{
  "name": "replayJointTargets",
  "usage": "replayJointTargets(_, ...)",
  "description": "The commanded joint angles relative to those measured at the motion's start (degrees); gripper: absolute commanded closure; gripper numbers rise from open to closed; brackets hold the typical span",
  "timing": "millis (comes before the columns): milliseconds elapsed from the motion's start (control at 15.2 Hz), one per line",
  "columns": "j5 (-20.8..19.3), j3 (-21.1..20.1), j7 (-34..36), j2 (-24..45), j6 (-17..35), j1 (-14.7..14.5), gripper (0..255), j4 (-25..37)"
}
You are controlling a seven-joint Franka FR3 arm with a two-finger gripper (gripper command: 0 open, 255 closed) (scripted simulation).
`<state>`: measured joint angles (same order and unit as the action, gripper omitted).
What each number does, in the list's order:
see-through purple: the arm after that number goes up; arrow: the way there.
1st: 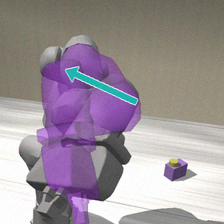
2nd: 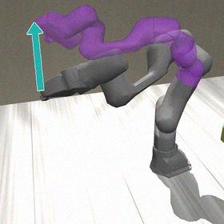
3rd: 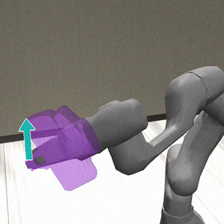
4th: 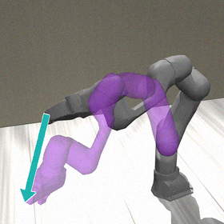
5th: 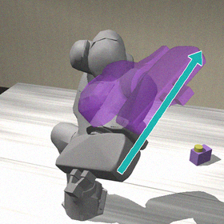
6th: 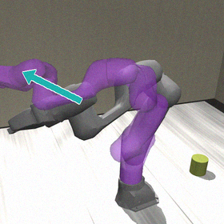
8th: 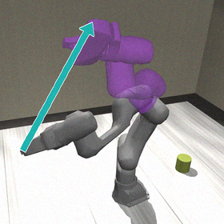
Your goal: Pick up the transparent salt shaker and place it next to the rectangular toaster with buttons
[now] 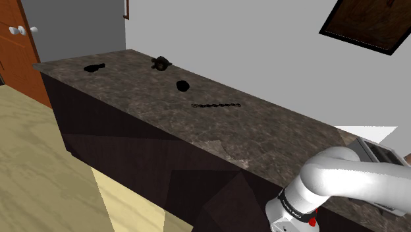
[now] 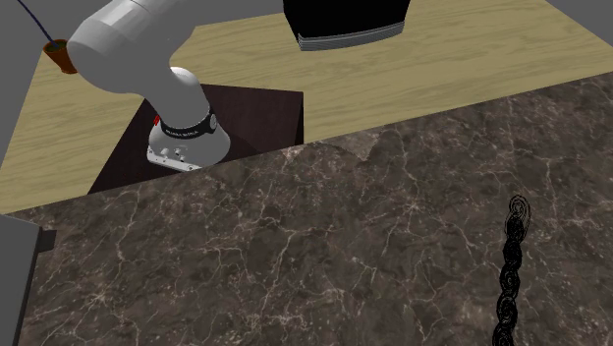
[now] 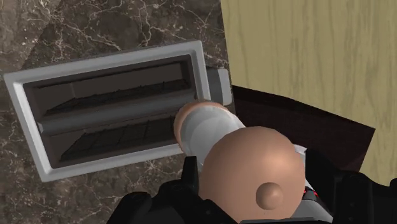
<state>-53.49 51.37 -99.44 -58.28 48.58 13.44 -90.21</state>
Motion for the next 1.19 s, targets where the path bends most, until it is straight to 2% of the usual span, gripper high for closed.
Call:
replayJointTargets(0, -2.84, 2.28, -4.17, 0.82, -0.33, -1.45, 255, 4.13)
replayJointTargets(330, -9.61, 8.33, -14.59, 2.51, -0.39, -5.46, 255, 14.59)
replayJointTargets(594, -15.20, 14.72, -23.91, 4.34, -0.10, -11.13, 255, 25.78)
replayJointTargets(792, -20.11, 21.22, -32.30, 5.87, 0.07, -18.29, 255, 37.58)
replayJointTargets(858, -22.21, 24.07, -35.78, 6.39, 0.05, -21.88, 255, 42.98)
replayJointTargets(924, -24.96, 27.72, -40.15, 6.93, -0.08, -26.92, 255, 50.17)
replayJointTargets(990, 7.19, 77.70, -52.13, 16.74, 6.66, -42.55, 255, 64.92)
replayJointTargets(1056, -20.50, 38.66, -44.81, 9.25, 2.27, -31.70, 255, 56.95)
replayJointTargets(1122, -14.05, 41.55, -42.96, 10.85, 4.85, -27.85, 255, 51.81)
